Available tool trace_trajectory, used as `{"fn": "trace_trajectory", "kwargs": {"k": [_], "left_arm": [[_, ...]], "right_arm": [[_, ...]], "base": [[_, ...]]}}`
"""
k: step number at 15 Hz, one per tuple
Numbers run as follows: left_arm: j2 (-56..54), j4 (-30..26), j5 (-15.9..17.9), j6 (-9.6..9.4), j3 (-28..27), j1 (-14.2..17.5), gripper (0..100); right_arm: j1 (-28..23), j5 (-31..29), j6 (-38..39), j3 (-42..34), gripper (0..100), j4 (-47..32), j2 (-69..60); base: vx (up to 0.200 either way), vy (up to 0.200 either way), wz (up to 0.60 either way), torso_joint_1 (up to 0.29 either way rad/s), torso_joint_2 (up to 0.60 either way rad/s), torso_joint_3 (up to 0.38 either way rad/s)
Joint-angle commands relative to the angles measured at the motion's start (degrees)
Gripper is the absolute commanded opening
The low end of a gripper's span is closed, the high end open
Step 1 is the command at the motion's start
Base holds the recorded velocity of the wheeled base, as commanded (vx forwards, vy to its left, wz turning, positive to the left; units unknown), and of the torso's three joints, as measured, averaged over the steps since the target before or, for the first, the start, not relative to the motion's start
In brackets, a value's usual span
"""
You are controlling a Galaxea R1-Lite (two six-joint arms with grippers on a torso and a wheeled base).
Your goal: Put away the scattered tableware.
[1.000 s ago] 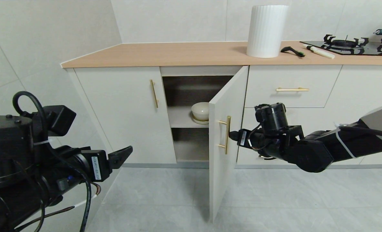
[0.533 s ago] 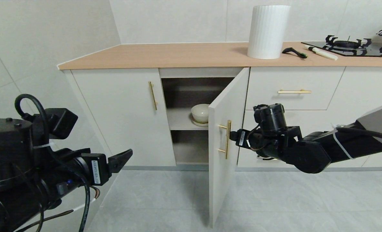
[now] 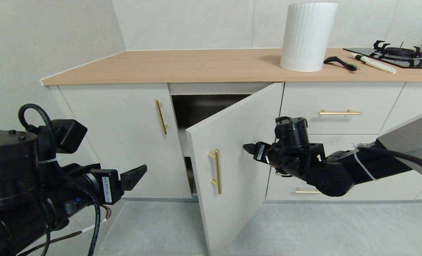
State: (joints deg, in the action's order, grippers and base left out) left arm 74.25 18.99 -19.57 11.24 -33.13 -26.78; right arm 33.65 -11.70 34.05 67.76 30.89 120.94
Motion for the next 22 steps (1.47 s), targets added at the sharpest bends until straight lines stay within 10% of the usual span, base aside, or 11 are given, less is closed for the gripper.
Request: {"fn": "trace_trajectory", "kwargs": {"k": [1,22], "left_arm": [[0.5,0.1,-0.2,0.01,0.0,0.0,100],[0.0,0.3,-0.3,-0.08,-0.1,0.0,100]], "right_arm": [[0.7,-0.1,1.5,1.2,100,0.7,1.1],[-9.2,-14.8,8.1,23.7,100,0.5,18.0]], "base": [[0.000,0.000,0.00,0.000,0.00,0.000],[0.000,0.000,0.00,0.000,0.00,0.000]]}}
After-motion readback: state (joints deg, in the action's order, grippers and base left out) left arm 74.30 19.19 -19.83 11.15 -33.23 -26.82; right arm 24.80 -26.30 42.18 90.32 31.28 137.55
